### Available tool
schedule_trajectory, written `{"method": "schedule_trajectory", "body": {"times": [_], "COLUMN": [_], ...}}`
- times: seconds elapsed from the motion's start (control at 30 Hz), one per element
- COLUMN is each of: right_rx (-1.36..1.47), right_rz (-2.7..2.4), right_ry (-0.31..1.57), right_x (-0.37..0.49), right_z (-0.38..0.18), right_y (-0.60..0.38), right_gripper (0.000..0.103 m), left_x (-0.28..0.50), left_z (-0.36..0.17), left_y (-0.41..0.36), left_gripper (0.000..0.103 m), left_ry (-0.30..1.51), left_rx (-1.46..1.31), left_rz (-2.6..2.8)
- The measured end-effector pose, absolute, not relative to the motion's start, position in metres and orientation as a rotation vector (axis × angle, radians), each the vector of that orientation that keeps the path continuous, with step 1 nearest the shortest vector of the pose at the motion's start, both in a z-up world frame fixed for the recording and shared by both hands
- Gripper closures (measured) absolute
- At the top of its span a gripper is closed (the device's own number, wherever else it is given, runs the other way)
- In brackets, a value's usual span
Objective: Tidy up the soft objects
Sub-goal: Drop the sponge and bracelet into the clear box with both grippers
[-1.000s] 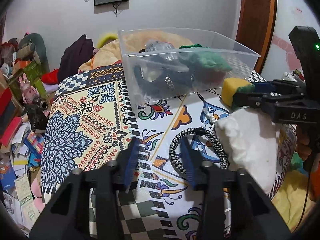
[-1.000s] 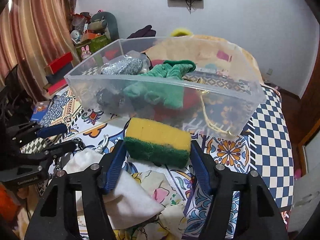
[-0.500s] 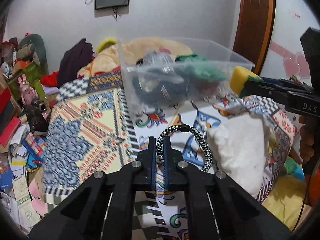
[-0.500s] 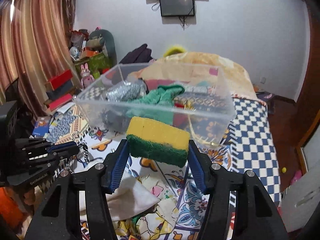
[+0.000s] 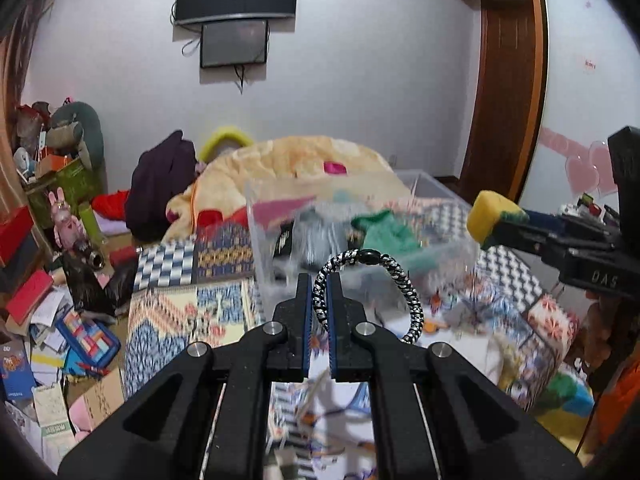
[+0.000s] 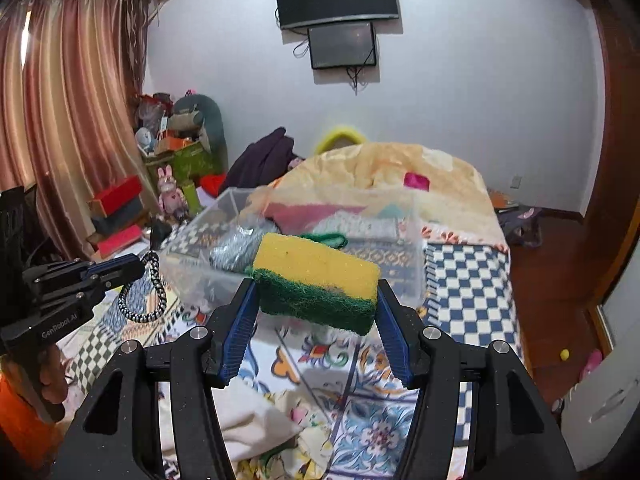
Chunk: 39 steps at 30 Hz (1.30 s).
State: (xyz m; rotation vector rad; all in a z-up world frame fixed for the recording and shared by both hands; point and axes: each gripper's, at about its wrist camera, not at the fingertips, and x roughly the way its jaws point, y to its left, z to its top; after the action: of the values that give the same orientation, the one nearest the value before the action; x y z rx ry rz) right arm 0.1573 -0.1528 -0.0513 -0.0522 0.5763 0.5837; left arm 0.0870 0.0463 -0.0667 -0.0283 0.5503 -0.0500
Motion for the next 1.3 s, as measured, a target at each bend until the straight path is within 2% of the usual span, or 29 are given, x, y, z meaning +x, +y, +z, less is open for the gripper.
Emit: {"method": "schedule_trajectory", "body": {"times": [0.27,0.87,1.3], "right_rx": [-0.032,-0.069,-0.166], "right_rz": [0.556,0.523,0.493], "right_ry": [0.535,0.651,0.656], "right_x": [0.177,0.217,0.215], "right_z": [-0.039,-0.069,-0.075], "right_y": [-0.145,-0.126,-0.109], "right_gripper": [0.049,0.049,0.044], "left_x": [0.123,0.187,0.189], "left_z": [-0.046,-0.086,-0.092], "left_y": [0.038,0.033,0.032], "left_gripper": [0.097,0.097,0.095], "left_ry": [0.501,0.638,0.658], "left_rx": [-0.091,-0.088,-0.109], "left_rz": [-0.052,-0.019,-0.029]}}
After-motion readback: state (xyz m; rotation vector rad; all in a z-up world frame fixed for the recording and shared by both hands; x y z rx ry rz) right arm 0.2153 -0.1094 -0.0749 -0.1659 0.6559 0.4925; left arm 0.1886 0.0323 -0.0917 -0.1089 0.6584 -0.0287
